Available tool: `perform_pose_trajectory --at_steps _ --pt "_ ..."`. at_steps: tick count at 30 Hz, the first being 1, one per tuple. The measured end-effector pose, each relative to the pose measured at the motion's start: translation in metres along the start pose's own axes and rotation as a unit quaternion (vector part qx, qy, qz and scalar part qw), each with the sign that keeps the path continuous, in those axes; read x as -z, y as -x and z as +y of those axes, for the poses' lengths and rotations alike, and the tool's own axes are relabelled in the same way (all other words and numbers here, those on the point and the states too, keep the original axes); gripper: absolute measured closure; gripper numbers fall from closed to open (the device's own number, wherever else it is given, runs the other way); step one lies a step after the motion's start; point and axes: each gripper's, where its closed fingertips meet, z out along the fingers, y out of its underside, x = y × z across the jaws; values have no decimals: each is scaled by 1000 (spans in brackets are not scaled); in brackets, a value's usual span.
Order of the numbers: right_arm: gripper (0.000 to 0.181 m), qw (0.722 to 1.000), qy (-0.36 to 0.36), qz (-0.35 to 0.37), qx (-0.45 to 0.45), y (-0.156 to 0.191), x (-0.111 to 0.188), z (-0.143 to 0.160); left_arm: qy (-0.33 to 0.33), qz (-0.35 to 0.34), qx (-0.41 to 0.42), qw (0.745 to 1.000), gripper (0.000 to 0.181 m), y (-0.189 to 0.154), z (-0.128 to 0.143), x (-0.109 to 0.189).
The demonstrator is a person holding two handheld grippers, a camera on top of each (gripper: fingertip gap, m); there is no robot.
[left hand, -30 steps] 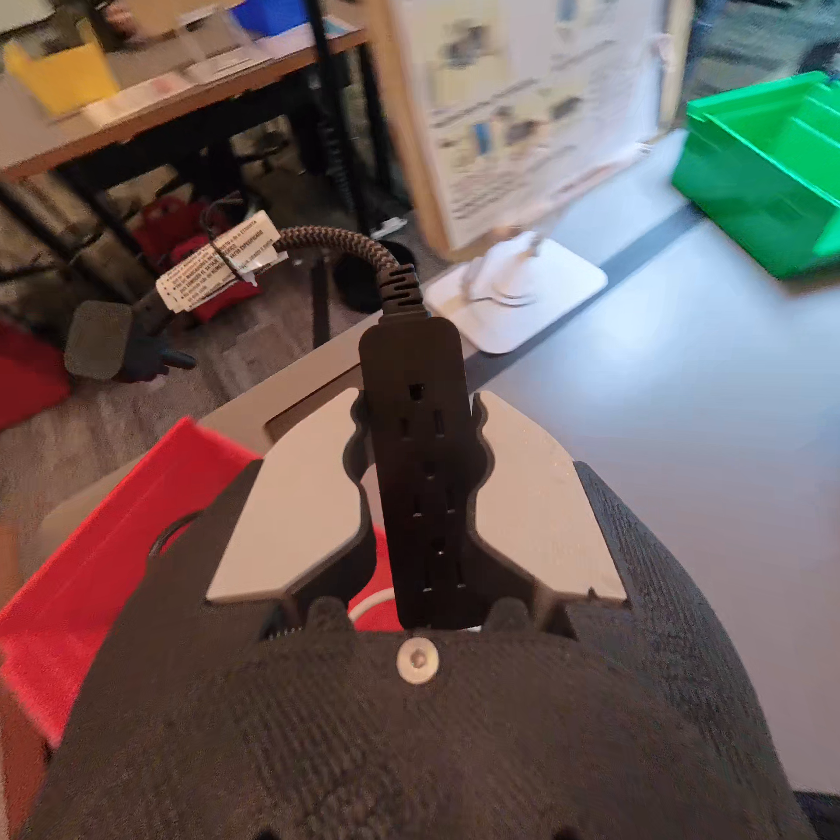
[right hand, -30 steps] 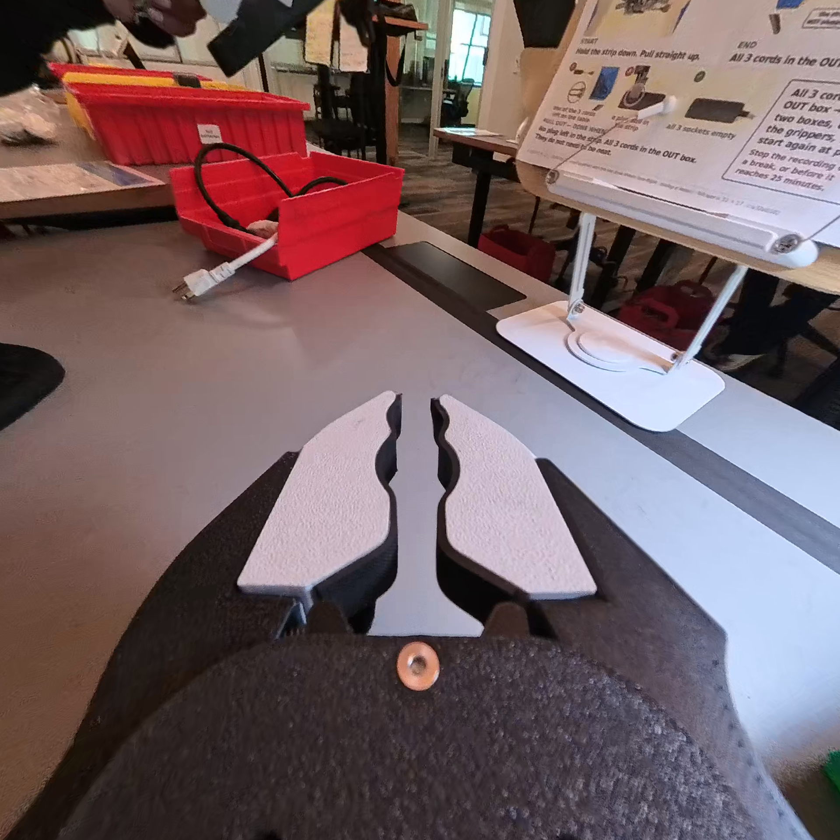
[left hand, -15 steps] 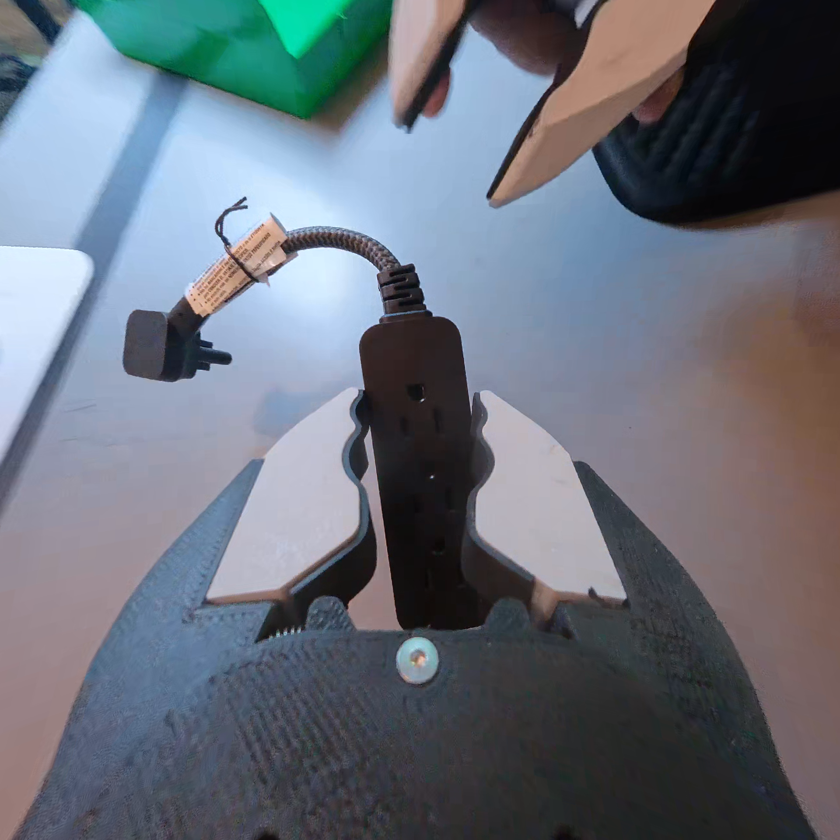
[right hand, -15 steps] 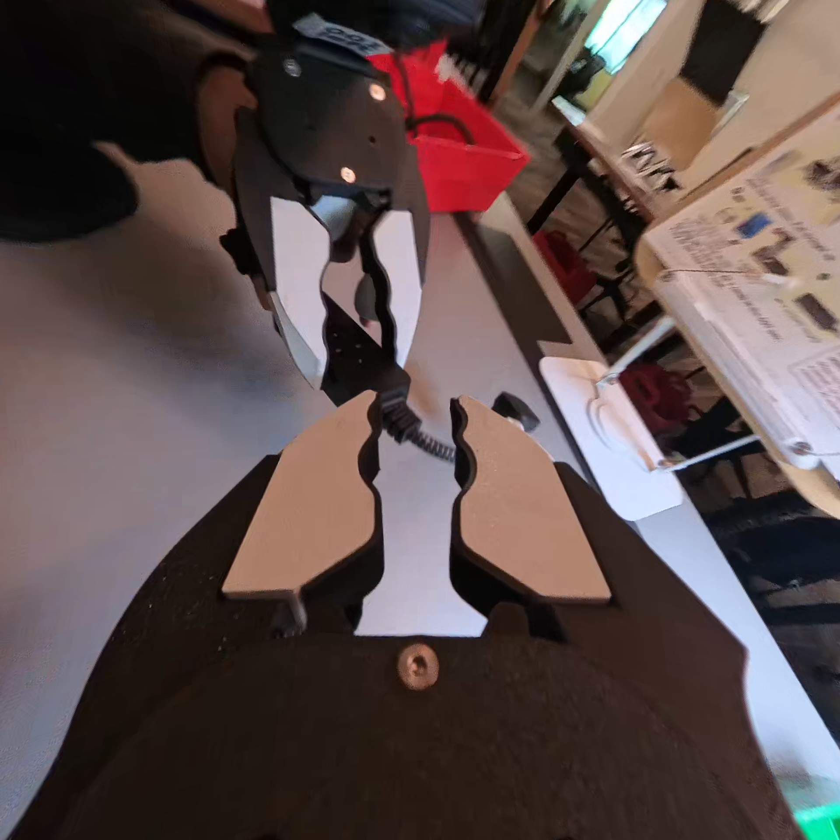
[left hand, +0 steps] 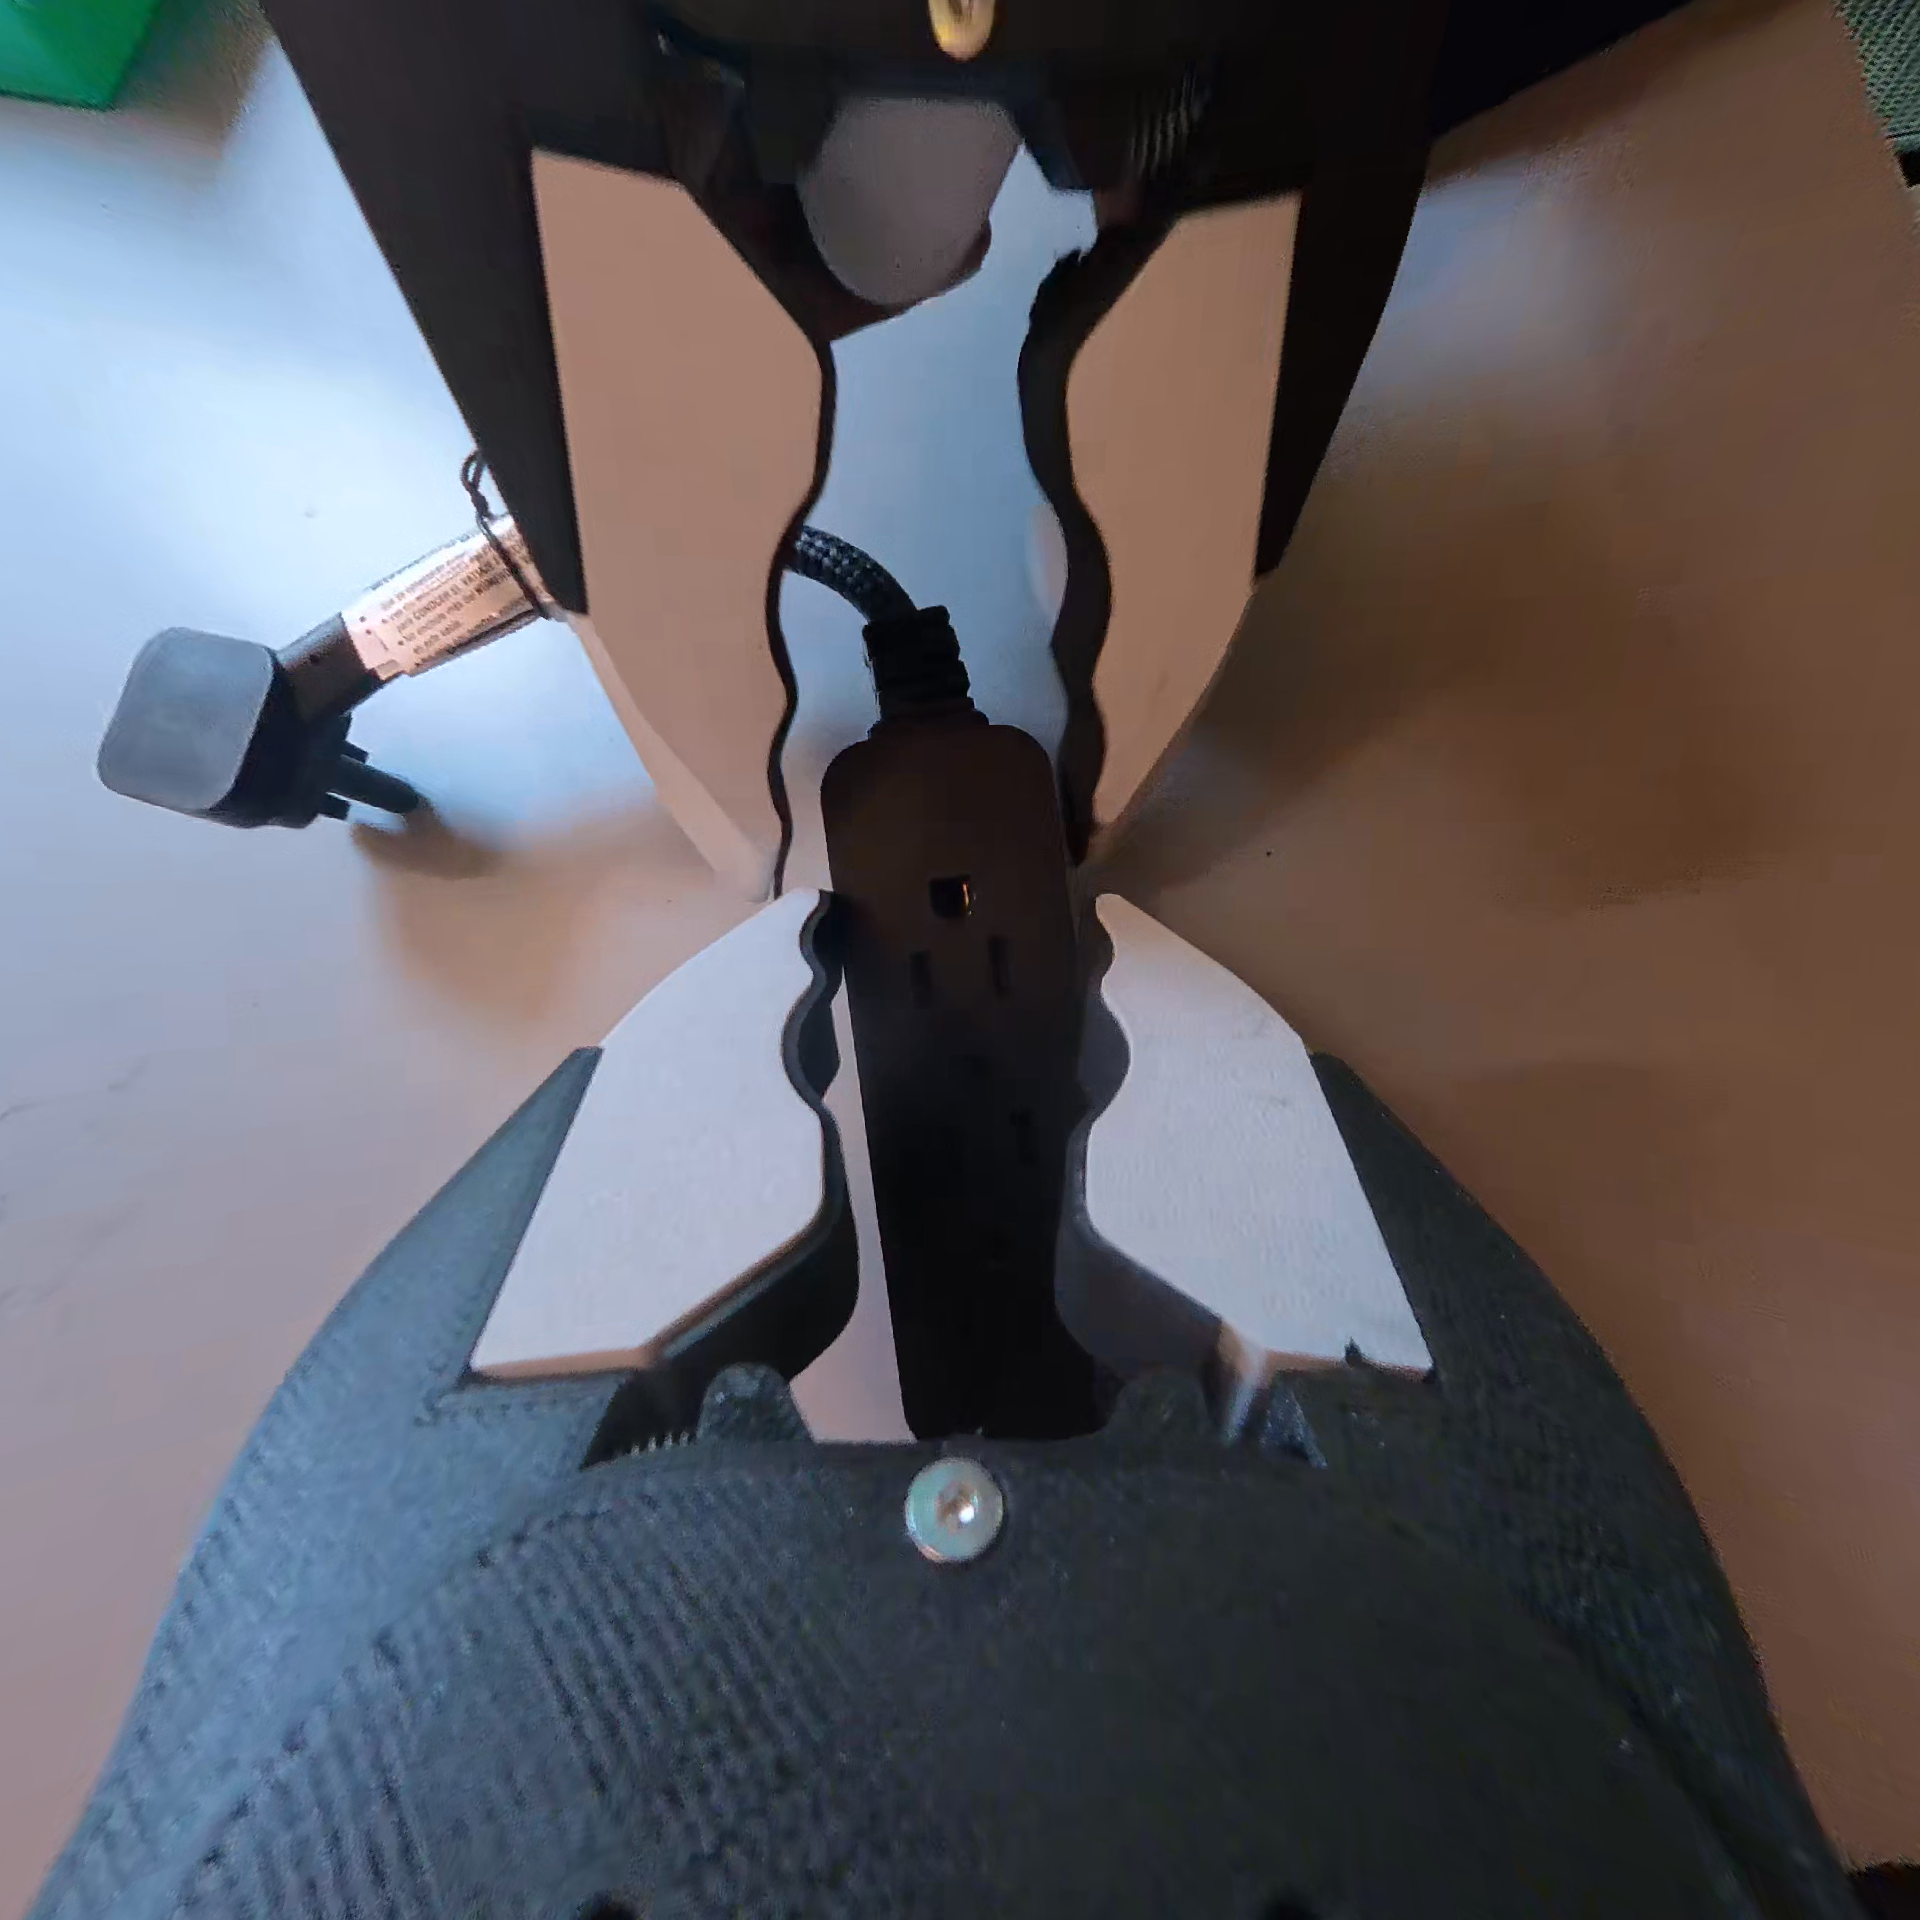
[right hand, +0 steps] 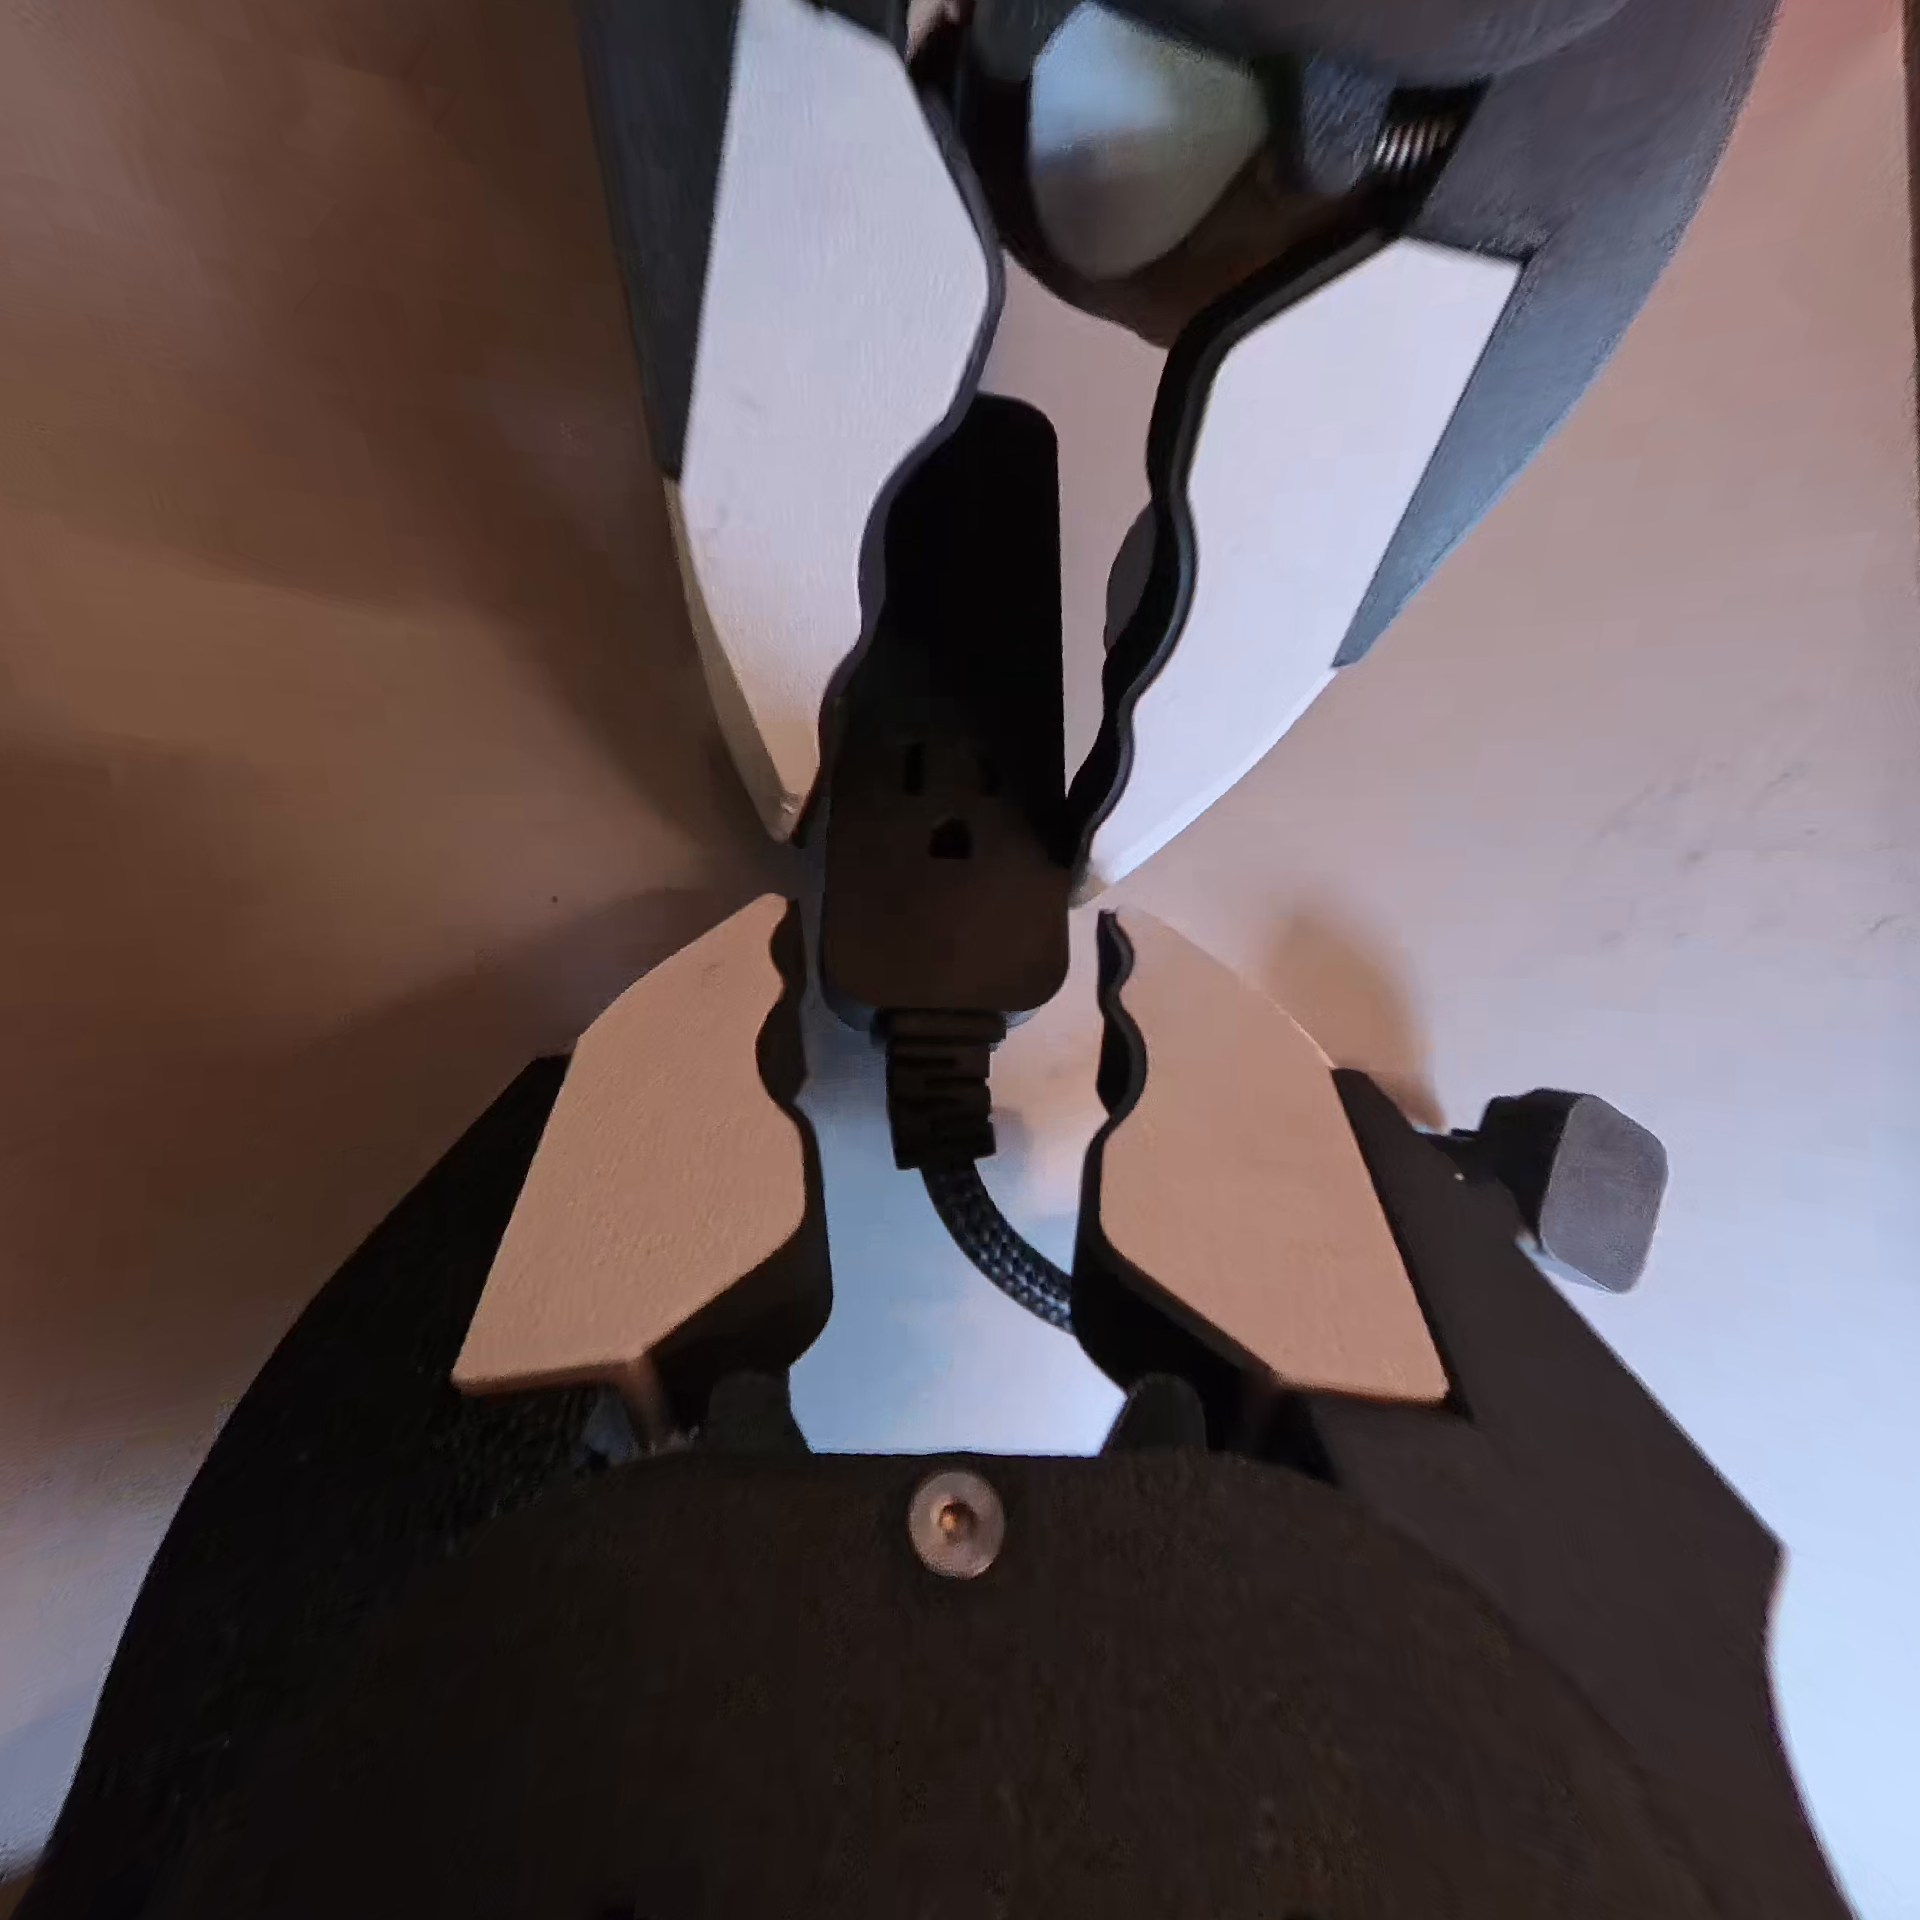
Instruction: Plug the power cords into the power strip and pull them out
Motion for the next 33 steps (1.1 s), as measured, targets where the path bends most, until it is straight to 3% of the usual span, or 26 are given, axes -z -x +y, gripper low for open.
perform_pose_trajectory --at_steps 2,6,10,17,23,29,33 --pt "135 1000 -1 -1 0 1 -5 1 0 -4 -3 1000 137 1 2 1" --pt "135 1000 9 -2 -8 -2 -5 9 3 -7 25 1000 122 5 8 12" --pt "136 999 28 13 -37 -12 2 20 18 -17 39 999 121 14 20 23" --pt "136 990 119 -24 -65 7 6 34 25 12 18 999 139 6 28 12" --pt "127 997 22 -5 -73 -5 5 10 19 11 38 999 139 12 34 14" --pt "127 989 -93 33 -109 -31 27 -13 14 -7 76 997 137 24 37 14" --pt "128 985 -109 27 -129 -35 35 -8 18 -10 109 994 138 22 32 9"
